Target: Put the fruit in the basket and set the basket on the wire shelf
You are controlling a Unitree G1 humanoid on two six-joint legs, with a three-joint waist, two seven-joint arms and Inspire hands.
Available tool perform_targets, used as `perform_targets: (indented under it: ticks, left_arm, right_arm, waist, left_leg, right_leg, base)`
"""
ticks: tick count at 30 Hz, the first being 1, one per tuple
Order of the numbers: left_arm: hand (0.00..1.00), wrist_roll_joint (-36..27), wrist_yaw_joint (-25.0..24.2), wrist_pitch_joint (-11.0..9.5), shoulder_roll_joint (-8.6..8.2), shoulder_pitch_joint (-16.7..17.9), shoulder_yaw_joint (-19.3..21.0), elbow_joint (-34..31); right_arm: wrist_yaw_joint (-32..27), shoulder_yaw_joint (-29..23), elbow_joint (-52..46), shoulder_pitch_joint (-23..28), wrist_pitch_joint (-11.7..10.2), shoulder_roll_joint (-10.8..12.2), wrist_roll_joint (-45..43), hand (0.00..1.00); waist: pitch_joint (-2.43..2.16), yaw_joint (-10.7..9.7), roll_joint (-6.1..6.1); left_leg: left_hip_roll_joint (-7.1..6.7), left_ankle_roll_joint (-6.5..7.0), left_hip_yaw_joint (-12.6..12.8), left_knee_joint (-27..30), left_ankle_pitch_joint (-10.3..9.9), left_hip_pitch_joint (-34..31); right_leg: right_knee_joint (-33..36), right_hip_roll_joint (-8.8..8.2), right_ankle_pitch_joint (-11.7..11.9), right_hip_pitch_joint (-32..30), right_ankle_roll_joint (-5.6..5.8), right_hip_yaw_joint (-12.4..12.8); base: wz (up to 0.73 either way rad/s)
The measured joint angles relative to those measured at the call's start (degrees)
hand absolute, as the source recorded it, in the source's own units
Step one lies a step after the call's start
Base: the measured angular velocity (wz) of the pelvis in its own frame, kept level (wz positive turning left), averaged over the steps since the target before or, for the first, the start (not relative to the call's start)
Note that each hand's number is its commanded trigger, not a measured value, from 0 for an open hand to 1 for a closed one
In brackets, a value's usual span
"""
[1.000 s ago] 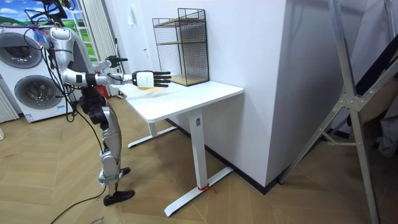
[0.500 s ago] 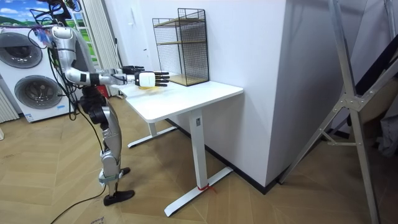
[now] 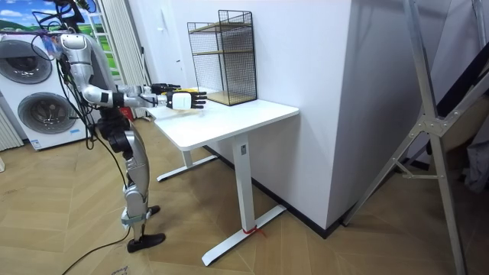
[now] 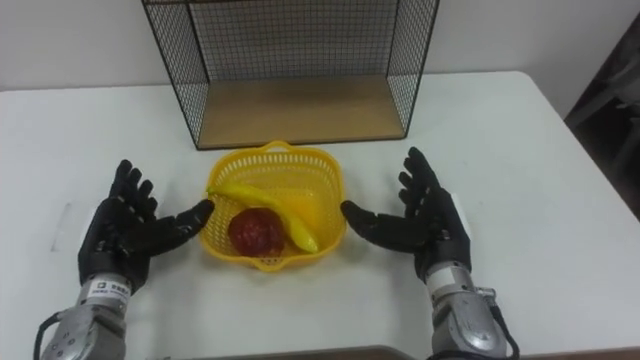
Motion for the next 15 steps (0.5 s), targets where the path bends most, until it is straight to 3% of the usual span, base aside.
perform_targets:
  ticks: [15]
  left_arm:
    - [0.00,-1.69,-4.95,0.81,-0.20,-0.12,-1.64,2.22]
  right_arm:
    - [3.50,1.53,0.18,-0.55,0.20,1.86,1.91,0.00]
  waist:
    - [0.35,0.04,0.10]
  left_leg:
    - [0.02,0.02,0.07,-0.10,0.01,0.57]
  right_leg:
    - [0.11,0.00,0.00,0.03,0.00,0.01]
  base:
    - [0.00]
